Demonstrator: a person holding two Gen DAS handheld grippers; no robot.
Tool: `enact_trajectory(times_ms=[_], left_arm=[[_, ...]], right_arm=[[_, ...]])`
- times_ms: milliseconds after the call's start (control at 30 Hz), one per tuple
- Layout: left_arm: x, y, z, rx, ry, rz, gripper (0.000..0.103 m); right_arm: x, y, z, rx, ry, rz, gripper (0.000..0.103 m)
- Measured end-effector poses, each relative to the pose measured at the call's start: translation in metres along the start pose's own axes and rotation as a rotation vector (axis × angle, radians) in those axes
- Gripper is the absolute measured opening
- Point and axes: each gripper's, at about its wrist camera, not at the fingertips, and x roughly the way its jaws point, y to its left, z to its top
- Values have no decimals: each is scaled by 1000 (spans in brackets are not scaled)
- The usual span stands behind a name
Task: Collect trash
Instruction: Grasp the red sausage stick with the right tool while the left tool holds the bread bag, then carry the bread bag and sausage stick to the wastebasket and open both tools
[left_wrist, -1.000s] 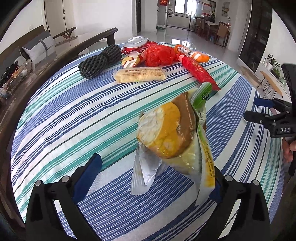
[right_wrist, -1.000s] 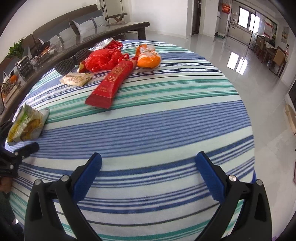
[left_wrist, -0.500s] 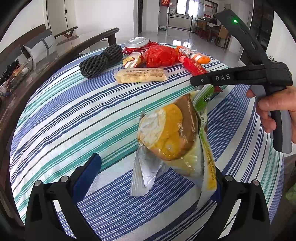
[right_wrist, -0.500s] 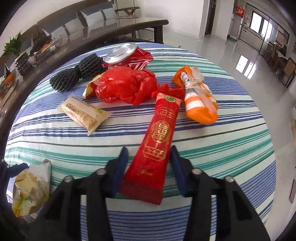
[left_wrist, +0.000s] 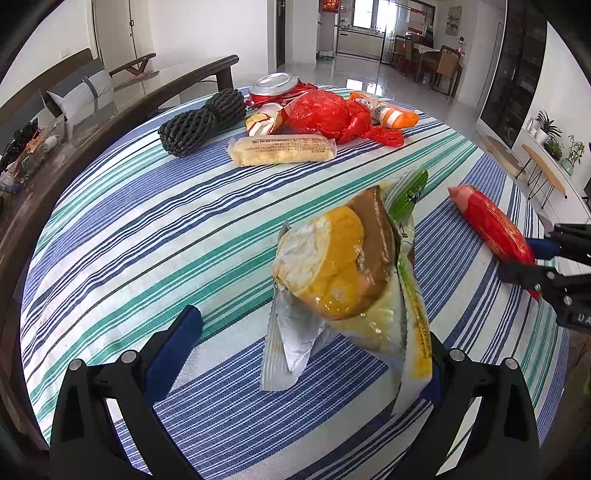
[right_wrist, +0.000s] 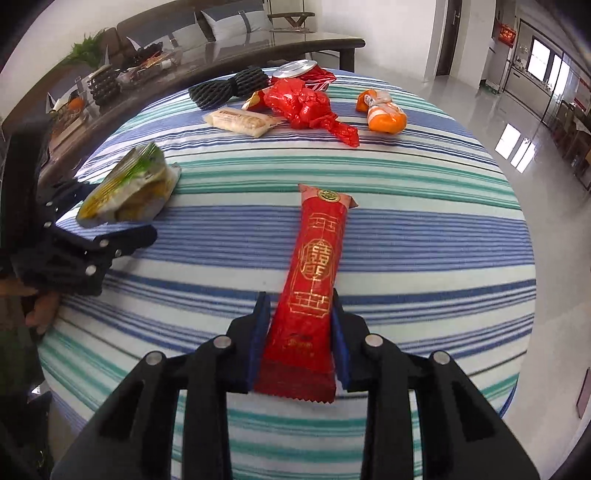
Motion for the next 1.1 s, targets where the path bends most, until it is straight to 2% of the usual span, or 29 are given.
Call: enact_trajectory(times_ms=[133, 233, 267, 300, 367, 433, 500, 567, 633, 700, 833, 867, 933, 1000, 1067, 1100], left_arm=[[0, 0, 0, 0, 0, 0, 98], [0, 0, 0, 0, 0, 0, 98], [0, 0, 0, 0, 0, 0, 98], [0, 0, 0, 0, 0, 0, 98], [0, 0, 0, 1, 0, 0, 98], [0, 0, 0, -1, 0, -2, 98], [-3, 4, -1, -14, -10, -37, 98], [-11, 14, -5, -37, -28, -152, 98], [-18, 24, -7, -60, -33, -233, 98], [-23, 24, -6, -55, -40, -247, 98], [-21, 7, 8, 21, -25, -195, 98], [-19, 3, 11, 34, -19, -187, 98], [-16, -3, 17, 51, -11, -171, 98], [-13, -7, 21, 69, -2, -134, 94], [-11, -11, 24, 94, 12, -114, 72], [-10, -12, 25, 102, 24, -118, 55]], right_arm=[[1, 0, -1, 9, -14, -12, 33], [1, -4, -3, 34, -20, 1, 39], [1, -4, -4, 40, -23, 11, 46], [1, -5, -5, 50, -24, 14, 60], [0, -6, -6, 66, -28, 16, 71], [0, -10, -5, 82, -18, 38, 71], [-3, -15, -2, 99, -9, 58, 71], [-11, -21, 1, 117, -17, 73, 72], [-17, -26, 6, 123, -23, 78, 72], [-16, -27, 14, 115, -5, 89, 72], [3, -20, 30, 81, 71, 94, 72], [8, -19, 33, 79, 84, 87, 71], [15, -19, 37, 74, 111, 72, 58], [16, -21, 37, 75, 115, 79, 27], [10, -24, 34, 74, 101, 89, 24], [6, -26, 33, 77, 91, 90, 24]])
